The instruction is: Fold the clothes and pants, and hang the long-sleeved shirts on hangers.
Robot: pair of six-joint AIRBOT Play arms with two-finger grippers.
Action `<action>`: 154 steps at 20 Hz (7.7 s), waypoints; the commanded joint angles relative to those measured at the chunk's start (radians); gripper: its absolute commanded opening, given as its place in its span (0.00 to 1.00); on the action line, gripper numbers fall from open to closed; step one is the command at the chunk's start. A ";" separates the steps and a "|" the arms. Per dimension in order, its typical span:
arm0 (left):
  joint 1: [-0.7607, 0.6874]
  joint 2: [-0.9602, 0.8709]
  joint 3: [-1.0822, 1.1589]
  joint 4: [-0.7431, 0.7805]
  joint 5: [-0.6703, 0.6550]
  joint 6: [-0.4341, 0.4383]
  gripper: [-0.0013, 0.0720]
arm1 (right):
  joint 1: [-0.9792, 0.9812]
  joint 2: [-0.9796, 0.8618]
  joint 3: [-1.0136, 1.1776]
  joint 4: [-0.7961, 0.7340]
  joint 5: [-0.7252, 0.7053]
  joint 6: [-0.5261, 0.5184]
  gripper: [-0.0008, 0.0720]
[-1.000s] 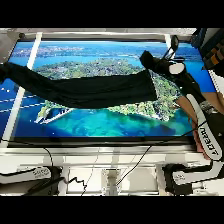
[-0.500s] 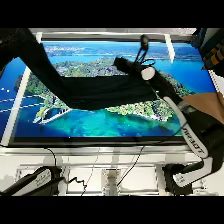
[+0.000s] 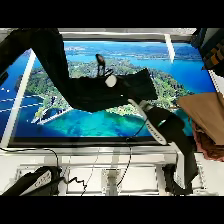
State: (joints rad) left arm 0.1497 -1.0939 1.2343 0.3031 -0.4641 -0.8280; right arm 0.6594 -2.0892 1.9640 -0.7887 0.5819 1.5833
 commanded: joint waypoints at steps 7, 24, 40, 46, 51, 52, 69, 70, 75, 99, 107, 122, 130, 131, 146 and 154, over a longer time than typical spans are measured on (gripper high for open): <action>-0.029 -0.008 -0.085 -0.042 -0.111 -0.047 0.07 | 0.191 -0.111 0.113 -0.003 -0.136 0.098 0.04; -0.335 -0.229 -0.272 -0.028 -0.012 -0.048 0.07 | -0.344 0.245 0.110 -0.243 0.589 -0.067 0.04; 0.152 -0.055 -0.270 0.375 -0.471 -0.198 0.95 | -0.537 0.423 -0.036 -0.368 0.671 -0.195 0.05; 0.420 -0.223 -0.270 0.482 -0.726 -0.127 0.98 | -0.535 0.407 -0.094 -0.357 0.631 -0.189 0.05; 0.404 -0.442 -0.238 0.382 -0.726 0.030 0.98 | -0.527 0.408 -0.094 -0.350 0.632 -0.189 0.05; 0.398 -0.479 -0.227 0.315 -0.725 0.084 0.98 | -0.526 0.408 -0.094 -0.338 0.635 -0.189 0.05; 0.151 -0.637 -0.060 0.116 -0.661 0.193 0.21 | -0.470 0.406 -0.093 -0.356 0.525 -0.190 0.05; 0.153 -0.636 -0.029 0.106 -0.695 0.193 0.07 | -0.469 0.403 -0.093 -0.363 0.510 -0.190 0.05; 0.129 -0.562 0.137 0.105 -0.863 0.109 0.07 | -0.463 0.322 -0.093 -0.372 0.478 -0.087 0.04; -0.106 -0.423 0.174 0.063 -0.658 0.005 0.07 | -0.235 -0.022 0.026 -0.239 0.480 -0.003 0.04; -0.433 -0.553 0.174 -0.238 -0.284 0.137 0.07 | -0.552 0.209 0.026 -0.243 0.612 -0.006 0.04; -0.418 -0.530 0.174 -0.245 -0.253 0.154 0.96 | -0.623 0.150 0.026 -0.359 0.681 -0.129 0.70; -0.264 -0.527 0.174 -0.245 -0.499 0.084 0.95 | -0.628 -0.012 0.026 -0.167 0.655 -0.203 0.96; -0.264 -0.527 0.174 -0.245 -0.499 0.084 0.95 | -0.625 -0.022 0.026 -0.208 0.649 -0.184 0.96; -0.277 -0.528 0.174 -0.245 -0.499 0.084 0.95 | -0.570 -0.188 0.026 0.064 0.812 -0.157 0.88; -0.219 -0.528 0.174 -0.220 -0.651 0.088 0.09 | -0.464 -0.151 0.047 0.385 0.706 -0.211 0.04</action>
State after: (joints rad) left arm -0.1009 -1.6215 1.4078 0.0669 -1.0252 -0.7429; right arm 0.1791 -2.2623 1.9934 -0.6163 1.3193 1.4120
